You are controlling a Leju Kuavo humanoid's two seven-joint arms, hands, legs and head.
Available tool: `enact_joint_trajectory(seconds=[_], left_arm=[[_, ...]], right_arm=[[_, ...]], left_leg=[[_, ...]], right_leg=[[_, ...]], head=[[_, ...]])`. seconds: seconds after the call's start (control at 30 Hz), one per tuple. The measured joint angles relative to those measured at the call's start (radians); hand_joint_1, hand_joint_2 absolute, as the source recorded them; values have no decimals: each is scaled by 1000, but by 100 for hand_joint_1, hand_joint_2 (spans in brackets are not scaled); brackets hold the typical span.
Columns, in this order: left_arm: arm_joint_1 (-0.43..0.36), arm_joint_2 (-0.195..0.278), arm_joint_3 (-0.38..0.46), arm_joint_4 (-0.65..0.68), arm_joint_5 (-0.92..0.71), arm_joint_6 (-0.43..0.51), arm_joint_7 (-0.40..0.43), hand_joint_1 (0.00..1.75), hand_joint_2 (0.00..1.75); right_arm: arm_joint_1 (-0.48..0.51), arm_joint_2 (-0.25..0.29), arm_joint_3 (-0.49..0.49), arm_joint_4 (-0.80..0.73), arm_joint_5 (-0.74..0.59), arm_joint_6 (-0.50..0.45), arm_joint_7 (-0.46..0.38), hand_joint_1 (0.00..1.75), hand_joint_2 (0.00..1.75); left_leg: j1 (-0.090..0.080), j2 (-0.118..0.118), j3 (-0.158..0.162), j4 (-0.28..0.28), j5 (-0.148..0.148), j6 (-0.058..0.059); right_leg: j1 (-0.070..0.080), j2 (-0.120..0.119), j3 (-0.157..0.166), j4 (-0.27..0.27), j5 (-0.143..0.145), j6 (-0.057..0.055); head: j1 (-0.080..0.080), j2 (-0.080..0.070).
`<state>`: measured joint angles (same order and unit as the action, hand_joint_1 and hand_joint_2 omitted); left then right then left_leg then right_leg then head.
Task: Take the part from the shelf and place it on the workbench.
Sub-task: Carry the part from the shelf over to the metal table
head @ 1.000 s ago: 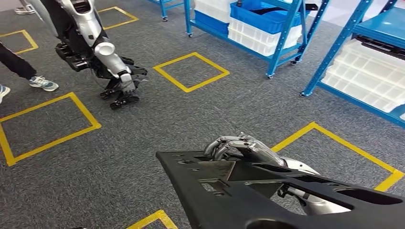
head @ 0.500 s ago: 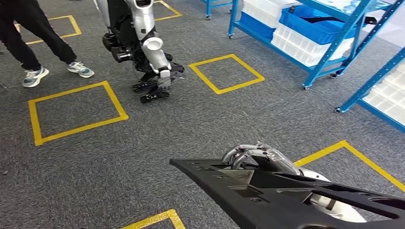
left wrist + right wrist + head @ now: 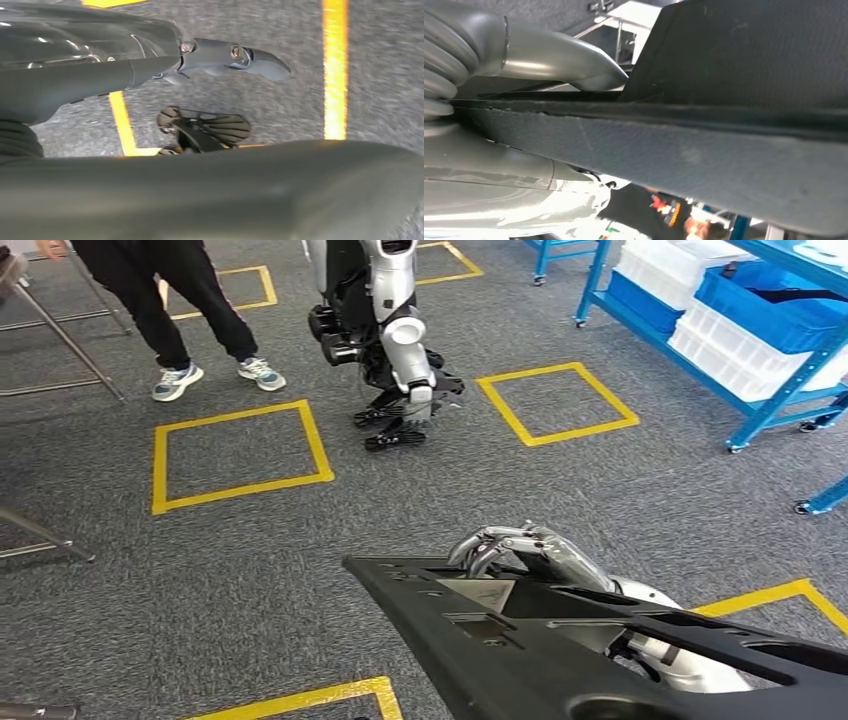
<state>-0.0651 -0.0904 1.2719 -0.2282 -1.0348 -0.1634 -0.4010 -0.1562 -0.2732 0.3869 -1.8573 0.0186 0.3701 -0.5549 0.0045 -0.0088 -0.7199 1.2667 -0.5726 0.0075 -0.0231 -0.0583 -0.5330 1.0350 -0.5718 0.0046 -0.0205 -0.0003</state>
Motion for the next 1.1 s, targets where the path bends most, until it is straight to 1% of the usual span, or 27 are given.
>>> enact_joint_trajectory(seconds=[0.03, 0.1, 0.17, 0.23, 0.27, 0.33, 0.37, 0.4, 0.43, 0.47, 0.5, 0.53, 0.57, 0.6, 0.63, 0.67, 0.7, 0.73, 0.77, 0.8, 0.83, 0.9, 0.93, 0.97, 1.0, 1.03, 1.1], left_arm=[[4, 0, 2, 0, -2, 6, 14, 0, 0], [10, 0, 6, 0, -6, 13, 33, 0, 0], [12, 0, 8, 0, -11, 14, 37, 0, 0], [15, 0, 8, 0, -17, 9, 29, 0, 0], [18, 1, 8, 0, -19, 4, 22, 0, 0], [15, 2, 8, 0, -21, -4, 4, 0, 0], [11, 2, 8, 0, -21, -9, -4, 0, 0], [6, 2, 8, 0, -21, -13, -10, 0, 0], [2, 2, 8, 0, -21, -16, -15, 0, 0], [0, 2, 8, 0, -21, -19, -19, 0, 0], [0, 2, 8, 0, -22, -22, -22, 0, 0], [0, 2, 8, 0, -23, -23, -24, 0, 0], [-1, 2, 8, 0, -24, -24, -24, 0, 0], [-3, 2, 8, 0, -24, -24, -23, 0, 0], [-5, 2, 8, 0, -25, -23, -21, 0, 0], [-5, 2, 8, 0, -25, -22, -19, 0, 0], [-5, 2, 8, 0, -27, -22, -16, 0, 0], [-2, 2, 8, 0, -29, -21, -10, 0, 0], [1, 3, 8, 0, -31, -20, -4, 0, 0], [3, 3, 8, 0, -33, -19, 2, 0, 0], [3, 3, 8, 0, -36, -17, 7, 0, 0], [1, 3, 8, 0, -39, -16, 13, 0, 0], [0, 3, 8, 0, -40, -16, 16, 0, 0], [1, 3, 8, 0, -42, -16, 19, 0, 0], [3, 3, 8, 0, -42, -16, 21, 0, 0], [5, 3, 8, 0, -43, -16, 23, 0, 0], [7, 3, 8, 0, -43, -16, 26, 0, 0]], right_arm=[[8, 0, 0, -2, 0, -1, -5, 175, 175], [22, -2, -4, -8, 0, -3, -13, 175, 175], [30, -4, -11, -10, -1, -2, -18, 175, 175], [34, -5, -15, -10, -3, -2, -23, 175, 175], [34, -5, -16, -10, -3, -2, -24, 175, 175], [34, -5, -19, -9, -3, -2, -28, 175, 175], [35, -5, -20, -9, -2, -2, -30, 175, 175], [37, -5, -21, -8, -1, -2, -31, 175, 175], [38, -5, -21, -7, 0, -1, -31, 175, 175], [39, -5, -21, -6, 1, -1, -31, 175, 175], [38, -5, -21, -5, 1, -1, -31, 175, 175], [36, -5, -21, -5, 2, 0, -31, 175, 175], [33, -5, -21, -5, 3, 1, -31, 175, 175], [30, -5, -21, -4, 4, 2, -31, 175, 175], [27, -5, -21, -4, 5, 3, -30, 175, 175], [25, -5, -21, -4, 6, 4, -30, 175, 175], [22, -5, -22, -4, 8, 5, -29, 175, 175], [19, -4, -21, -5, 10, 6, -27, 175, 175], [15, -3, -21, -5, 13, 6, -25, 175, 175], [12, -2, -21, -5, 15, 7, -24, 175, 175], [9, 0, -20, -6, 17, 7, -23, 175, 175], [7, 2, -19, -6, 19, 8, -22, 175, 175], [6, 2, -19, -6, 19, 9, -22, 175, 175], [5, 2, -18, -5, 19, 10, -22, 175, 175], [2, 2, -16, -4, 19, 13, -22, 175, 175], [-3, 2, -15, -3, 19, 15, -22, 175, 175], [-15, 2, -13, -2, 19, 20, -21, 175, 175]], left_leg=[[-2, 10, 29, -60, 35, 6], [-16, 52, 81, -164, 73, 21], [-29, 77, 96, -199, 69, 33], [-30, 61, 98, -211, 67, 42], [-29, 51, 102, -218, 69, 46], [-22, 31, 114, -232, 73, 55], [-22, 20, 116, -234, 73, 57], [-22, 7, 118, -234, 72, 60], [-22, -6, 120, -234, 70, 61], [-22, -20, 122, -234, 69, 62], [-21, -33, 125, -233, 68, 61], [-20, -47, 129, -232, 65, 59], [-18, -60, 132, -229, 62, 55], [-18, -73, 132, -225, 58, 51], [-17, -86, 129, -221, 56, 46], [-16, -98, 125, -218, 55, 42], [-14, -108, 120, -217, 56, 38], [-12, -119, 117, -217, 57, 34], [-11, -118, 116, -215, 54, 30], [-11, -104, 111, -203, 46, 25], [-11, -80, 97, -173, 29, 20], [-8, -26, 40, -61, -23, 9], [-4, -13, 5, 3, -46, 5], [-2, -7, -20, 47, -55, 2], [0, -3, -29, 57, -44, 2], [1, 2, -17, 26, -15, 3], [-4, 34, 44, -101, 54, 10]], right_leg=[[1, -12, 6, 0, -5, 1], [3, -32, 16, -3, -13, 6], [5, -52, 19, -6, -18, 15], [6, -66, 24, -9, -23, 25], [5, -56, 27, -8, -28, 30], [4, 2, 5, 48, -64, 34], [4, 32, -25, 106, -92, 33], [4, 51, -66, 178, -120, 33], [4, 56, -103, 239, -136, 34], [4, 57, -128, 271, -134, 36], [3, 58, -135, 266, -110, 37], [2, 61, -123, 221, -68, 40], [0, 75, -99, 153, -22, 42], [-3, 100, -76, 89, 12, 43], [-5, 120, -58, 42, 31, 41], [-5, 136, -48, 17, 35, 37], [-4, 139, -45, 12, 30, 32], [-3, 129, -43, 9, 28, 25], [-3, 116, -40, 7, 28, 19], [-3, 104, -37, 4, 28, 12], [-4, 89, -32, 2, 26, 7], [-1, 58, -25, 1, 21, -2], [1, 42, -23, 1, 18, -4], [2, 27, -20, 1, 14, -5], [2, 13, -16, 1, 10, -5], [3, 0, -10, 1, 6, -4], [4, -22, 3, 0, -4, 0]], head=[[0, 0], [0, 0], [0, 0], [0, 0], [1, 0], [2, 0], [2, 0], [3, 0], [2, 0], [3, 0], [3, 0], [3, 0], [3, 0], [3, 0], [3, 0], [2, 0], [2, 0], [2, 0], [2, 0], [2, 0], [1, 0], [1, 0], [1, 0], [1, 0], [1, 0], [1, 0], [1, 0]])
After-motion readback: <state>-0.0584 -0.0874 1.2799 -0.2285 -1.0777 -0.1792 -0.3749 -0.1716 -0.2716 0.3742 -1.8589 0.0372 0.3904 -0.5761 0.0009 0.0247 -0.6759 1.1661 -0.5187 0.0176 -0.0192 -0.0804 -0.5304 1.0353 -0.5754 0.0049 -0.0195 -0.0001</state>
